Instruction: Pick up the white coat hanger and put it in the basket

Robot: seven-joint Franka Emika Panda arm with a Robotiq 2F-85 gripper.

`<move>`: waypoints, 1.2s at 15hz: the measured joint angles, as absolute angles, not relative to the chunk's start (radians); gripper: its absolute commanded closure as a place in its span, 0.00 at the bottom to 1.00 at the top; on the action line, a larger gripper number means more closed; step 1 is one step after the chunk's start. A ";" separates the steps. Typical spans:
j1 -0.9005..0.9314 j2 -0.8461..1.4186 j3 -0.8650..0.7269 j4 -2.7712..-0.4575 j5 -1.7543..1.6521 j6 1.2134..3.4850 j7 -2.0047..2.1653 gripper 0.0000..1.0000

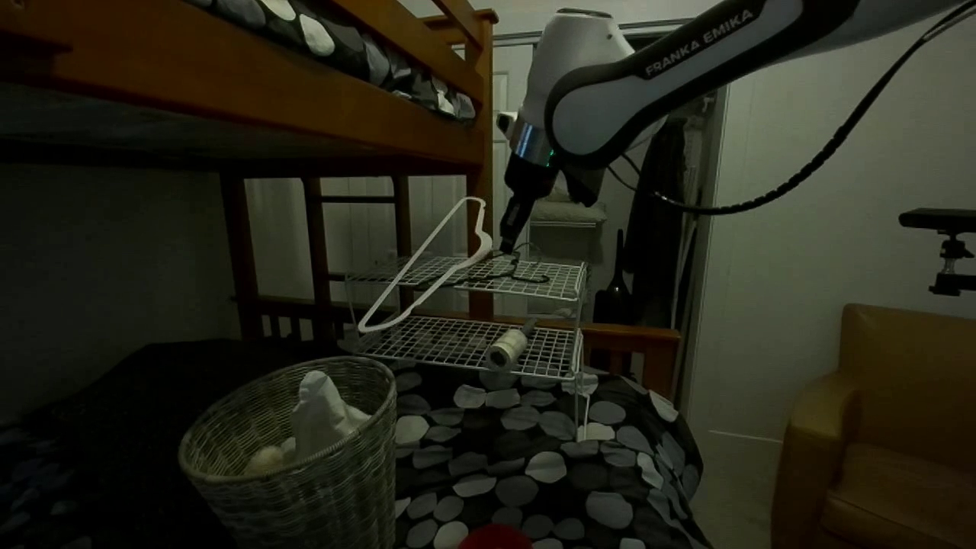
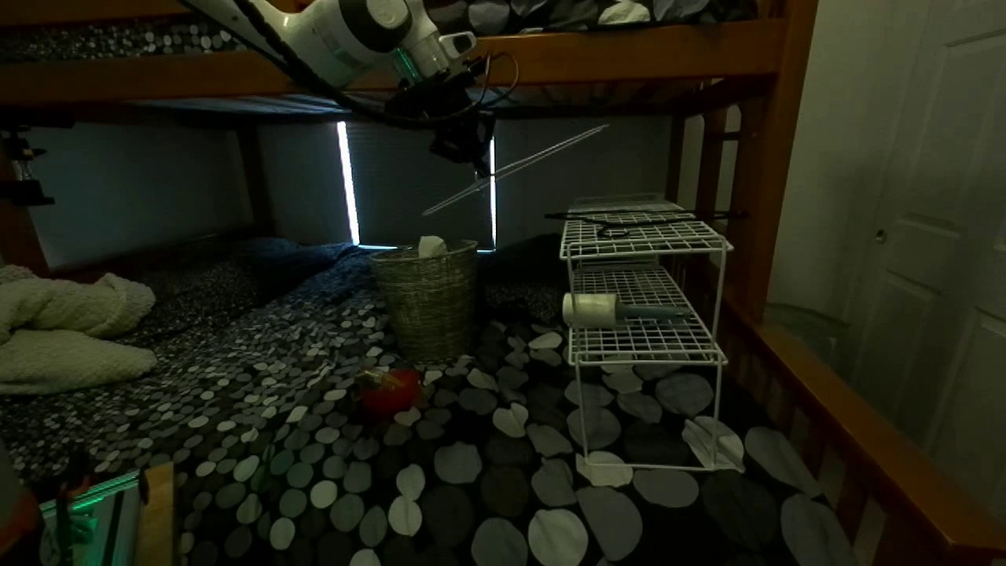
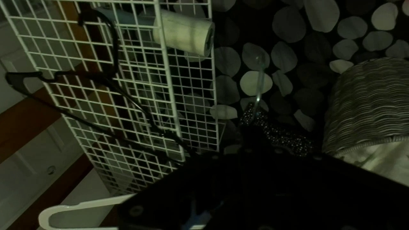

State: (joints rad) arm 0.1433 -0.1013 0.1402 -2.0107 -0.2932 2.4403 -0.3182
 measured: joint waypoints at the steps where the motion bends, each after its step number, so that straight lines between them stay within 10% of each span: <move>1: 0.149 -0.072 0.150 -1.998 -0.293 2.445 -0.319 0.99; 18: 0.312 0.382 0.240 -1.449 -0.514 2.123 -0.666 0.99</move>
State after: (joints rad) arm 0.3116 0.3820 0.2398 -1.4492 -0.5138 2.1232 -0.6656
